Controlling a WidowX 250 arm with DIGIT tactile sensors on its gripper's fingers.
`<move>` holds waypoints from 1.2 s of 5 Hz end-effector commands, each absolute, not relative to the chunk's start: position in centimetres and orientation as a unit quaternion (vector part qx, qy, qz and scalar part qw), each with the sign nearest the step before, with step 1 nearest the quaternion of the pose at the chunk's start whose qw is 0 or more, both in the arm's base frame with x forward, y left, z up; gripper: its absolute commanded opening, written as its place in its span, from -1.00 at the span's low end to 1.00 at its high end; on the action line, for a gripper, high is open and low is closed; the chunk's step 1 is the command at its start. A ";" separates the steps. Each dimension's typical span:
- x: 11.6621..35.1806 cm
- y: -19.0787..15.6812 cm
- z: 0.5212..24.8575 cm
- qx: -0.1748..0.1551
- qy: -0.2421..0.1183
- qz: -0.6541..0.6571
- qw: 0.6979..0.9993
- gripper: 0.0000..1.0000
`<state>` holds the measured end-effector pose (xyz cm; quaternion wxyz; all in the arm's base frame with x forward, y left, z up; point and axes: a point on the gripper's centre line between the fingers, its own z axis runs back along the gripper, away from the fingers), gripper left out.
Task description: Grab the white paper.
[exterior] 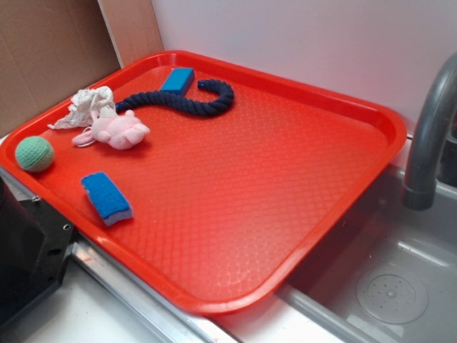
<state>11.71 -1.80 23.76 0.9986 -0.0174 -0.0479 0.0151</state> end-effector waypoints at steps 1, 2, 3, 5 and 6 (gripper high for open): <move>11.7 -1.8 23.8 -0.017 -0.048 0.015 0.999 1.00; 13.8 3.2 19.0 -0.007 0.001 0.118 0.993 1.00; 16.2 7.3 17.6 0.020 -0.013 0.241 0.970 1.00; 17.2 11.4 14.3 0.047 -0.135 0.474 0.869 1.00; 17.9 12.4 12.4 0.057 -0.169 0.551 0.815 1.00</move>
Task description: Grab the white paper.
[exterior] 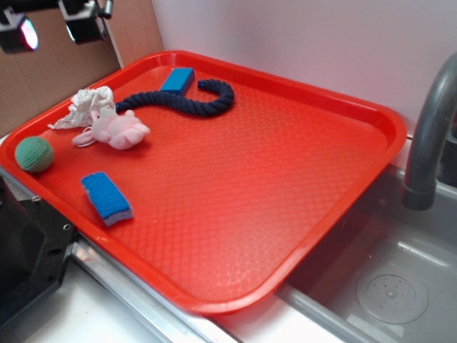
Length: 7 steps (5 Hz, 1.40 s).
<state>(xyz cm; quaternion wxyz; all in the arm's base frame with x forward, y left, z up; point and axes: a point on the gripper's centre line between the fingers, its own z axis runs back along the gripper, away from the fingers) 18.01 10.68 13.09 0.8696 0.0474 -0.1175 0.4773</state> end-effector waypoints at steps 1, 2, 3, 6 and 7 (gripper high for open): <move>19.6 13.3 11.0 0.051 -0.168 0.534 0.827 1.00; 21.4 14.6 8.8 0.055 -0.150 0.522 0.838 1.00; 21.0 15.4 5.9 0.068 -0.114 0.526 0.840 1.00; 18.7 16.1 4.5 0.058 -0.073 0.507 0.857 -1.00; 18.9 15.4 5.3 0.060 -0.073 0.464 0.880 -1.00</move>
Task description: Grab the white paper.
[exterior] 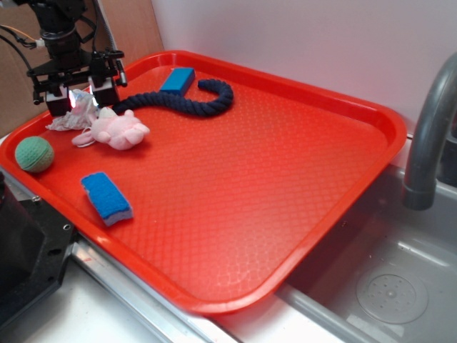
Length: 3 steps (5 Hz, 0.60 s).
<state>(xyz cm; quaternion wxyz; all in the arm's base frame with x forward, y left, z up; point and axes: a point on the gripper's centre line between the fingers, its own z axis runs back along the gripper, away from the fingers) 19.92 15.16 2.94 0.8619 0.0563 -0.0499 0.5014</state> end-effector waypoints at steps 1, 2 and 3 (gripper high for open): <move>19.4 13.5 10.0 0.052 -0.108 0.372 0.921 -1.00; 19.4 10.4 15.0 0.036 -0.125 0.256 0.958 -1.00; 18.1 7.4 20.0 0.012 -0.154 0.172 0.973 -1.00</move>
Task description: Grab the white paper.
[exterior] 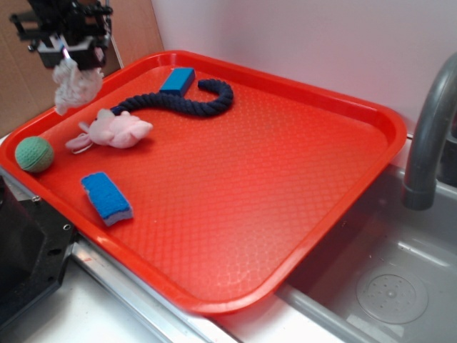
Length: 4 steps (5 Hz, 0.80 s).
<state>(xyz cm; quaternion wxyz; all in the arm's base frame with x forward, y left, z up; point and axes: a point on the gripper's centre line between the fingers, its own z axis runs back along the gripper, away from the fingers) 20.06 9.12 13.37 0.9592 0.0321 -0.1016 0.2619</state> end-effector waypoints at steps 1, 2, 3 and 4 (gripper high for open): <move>17.6 3.9 20.9 -0.019 -0.128 0.079 0.988 -1.00; 18.0 1.1 20.9 -0.041 -0.100 -0.014 0.994 -1.00; 19.0 -2.0 21.3 -0.032 -0.063 -0.073 0.995 -1.00; 19.0 -1.8 21.5 -0.027 -0.045 -0.037 0.998 -1.00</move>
